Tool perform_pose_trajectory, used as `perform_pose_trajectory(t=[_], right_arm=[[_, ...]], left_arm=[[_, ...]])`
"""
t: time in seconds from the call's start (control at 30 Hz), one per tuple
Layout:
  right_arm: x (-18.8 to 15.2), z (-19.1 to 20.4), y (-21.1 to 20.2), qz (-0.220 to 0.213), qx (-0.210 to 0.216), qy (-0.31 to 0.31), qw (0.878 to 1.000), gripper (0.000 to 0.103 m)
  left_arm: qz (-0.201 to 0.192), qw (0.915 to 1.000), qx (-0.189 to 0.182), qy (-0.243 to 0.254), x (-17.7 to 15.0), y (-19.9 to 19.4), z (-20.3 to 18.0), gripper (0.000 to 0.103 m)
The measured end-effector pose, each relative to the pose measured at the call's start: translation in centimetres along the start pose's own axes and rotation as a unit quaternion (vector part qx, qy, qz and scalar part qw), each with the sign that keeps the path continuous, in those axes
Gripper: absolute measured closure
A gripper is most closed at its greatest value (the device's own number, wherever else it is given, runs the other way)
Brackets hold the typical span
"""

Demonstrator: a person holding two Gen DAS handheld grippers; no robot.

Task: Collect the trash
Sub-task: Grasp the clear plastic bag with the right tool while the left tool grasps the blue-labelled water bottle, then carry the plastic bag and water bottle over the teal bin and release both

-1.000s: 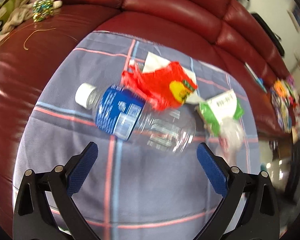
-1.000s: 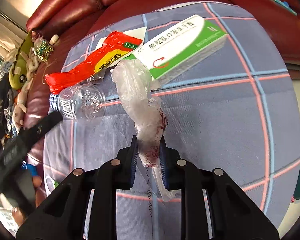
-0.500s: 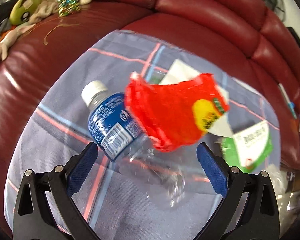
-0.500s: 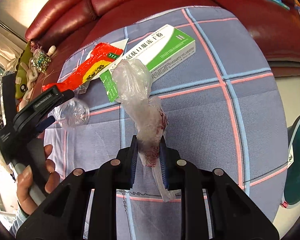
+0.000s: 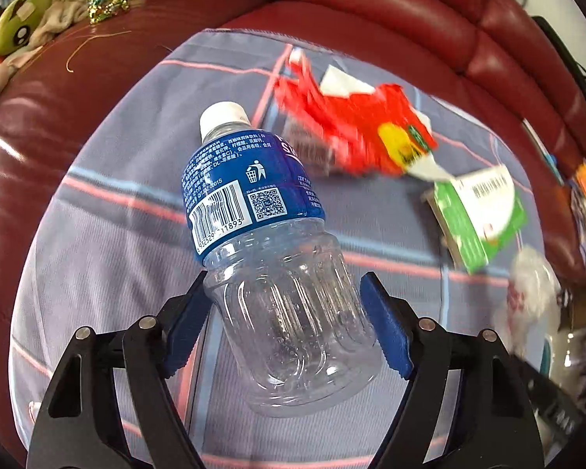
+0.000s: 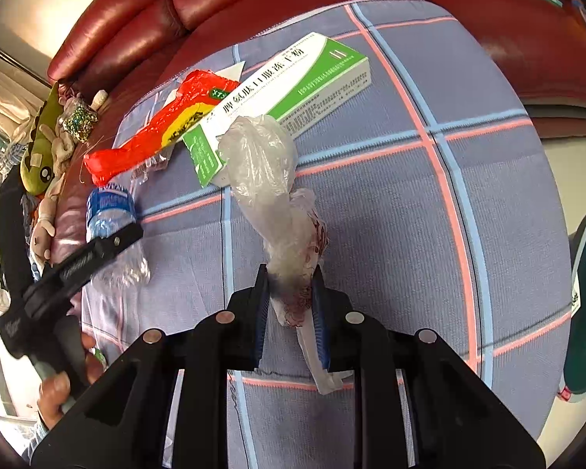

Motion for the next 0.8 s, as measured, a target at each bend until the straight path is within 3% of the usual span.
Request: perform_pose_trajectory(t=[0.23, 0.4, 0.6, 0.8], right_arm=[[-2.2, -0.8, -0.4, 0.001, 0.0, 0.005, 1.0, 0.084], [-3.7, -1.8, -1.3, -0.006, -0.001, 0.013, 1.0, 0.084], [-5.6, -4.2, -3.4, -0.026, -0.001, 0.036, 0.999, 0.084], [-6.8, -6.4, -5.3, -0.044, 0.001, 0.052, 0.998, 0.084]], left_arm=[[0.007, 0.9992, -0.017, 0.037, -4.0, -0.7, 0.0, 0.026], [0.017, 0.9953, -0.04, 0.087, -6.9, -1.2, -2.2, 0.026], [0.001, 0.9868, -0.031, 0.159, -9.8, -2.2, -6.1, 0.029], [0.017, 0.9773, -0.04, 0.207, -12.6, -2.3, -9.3, 0.029]])
Point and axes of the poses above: each gripper's, at about its wrist camera, not at the fingertips, and y roughly the way its jaws point, z to its left, x to its top, the point moved 8 cm from there along y, roughly the way its jaws point, and after that the axes turned 13 degrees about z, right-handed, at the moved point
